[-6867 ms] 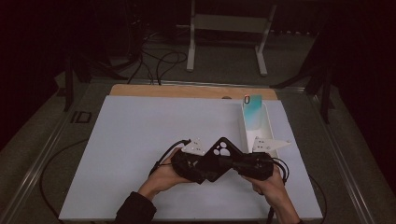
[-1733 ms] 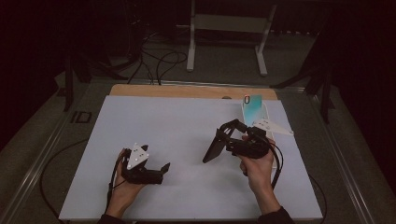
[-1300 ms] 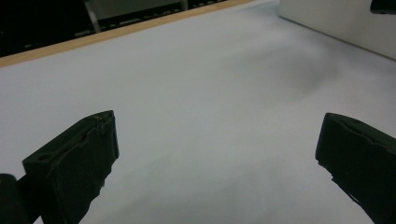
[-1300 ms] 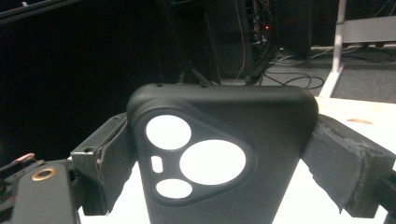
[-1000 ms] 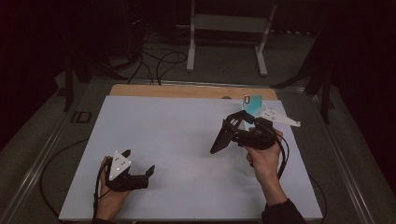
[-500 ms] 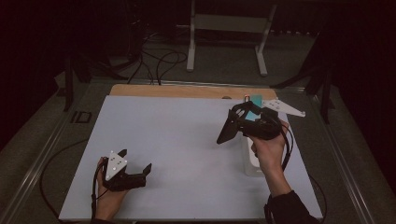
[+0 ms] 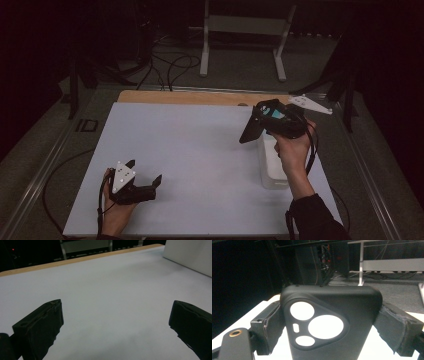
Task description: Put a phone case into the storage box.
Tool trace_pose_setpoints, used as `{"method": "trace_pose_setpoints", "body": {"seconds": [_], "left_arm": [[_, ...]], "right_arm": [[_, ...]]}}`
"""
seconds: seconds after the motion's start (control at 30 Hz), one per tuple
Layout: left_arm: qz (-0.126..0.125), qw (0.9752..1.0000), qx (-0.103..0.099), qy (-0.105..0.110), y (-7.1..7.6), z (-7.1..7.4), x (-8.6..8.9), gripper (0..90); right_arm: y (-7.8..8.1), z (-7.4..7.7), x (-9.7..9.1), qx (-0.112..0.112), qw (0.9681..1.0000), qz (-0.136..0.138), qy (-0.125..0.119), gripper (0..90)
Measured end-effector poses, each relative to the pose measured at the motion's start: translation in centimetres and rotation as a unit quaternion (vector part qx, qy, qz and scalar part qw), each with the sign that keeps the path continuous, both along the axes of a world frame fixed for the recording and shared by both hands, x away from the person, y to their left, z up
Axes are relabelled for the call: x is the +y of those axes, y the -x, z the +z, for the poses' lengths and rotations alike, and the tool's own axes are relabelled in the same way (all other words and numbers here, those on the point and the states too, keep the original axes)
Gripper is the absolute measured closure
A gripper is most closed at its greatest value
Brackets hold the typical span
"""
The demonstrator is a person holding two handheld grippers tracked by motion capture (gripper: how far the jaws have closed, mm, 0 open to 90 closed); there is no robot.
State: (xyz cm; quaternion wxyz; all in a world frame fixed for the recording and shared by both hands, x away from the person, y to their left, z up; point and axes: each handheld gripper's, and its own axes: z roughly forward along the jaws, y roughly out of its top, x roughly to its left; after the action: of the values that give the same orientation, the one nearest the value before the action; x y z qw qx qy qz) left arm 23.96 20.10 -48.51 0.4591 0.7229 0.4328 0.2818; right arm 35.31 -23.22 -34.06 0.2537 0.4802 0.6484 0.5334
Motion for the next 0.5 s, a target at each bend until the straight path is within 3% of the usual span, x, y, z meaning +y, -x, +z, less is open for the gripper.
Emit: {"method": "trace_pose_setpoints", "body": {"seconds": [0.5], "left_arm": [[-0.002,1.0,0.001,0.0,-0.1,0.0,-0.2,0.4]], "right_arm": [[-1.5,0.6,-1.6,-0.006,0.9989,-0.045,0.015,14.0]]}}
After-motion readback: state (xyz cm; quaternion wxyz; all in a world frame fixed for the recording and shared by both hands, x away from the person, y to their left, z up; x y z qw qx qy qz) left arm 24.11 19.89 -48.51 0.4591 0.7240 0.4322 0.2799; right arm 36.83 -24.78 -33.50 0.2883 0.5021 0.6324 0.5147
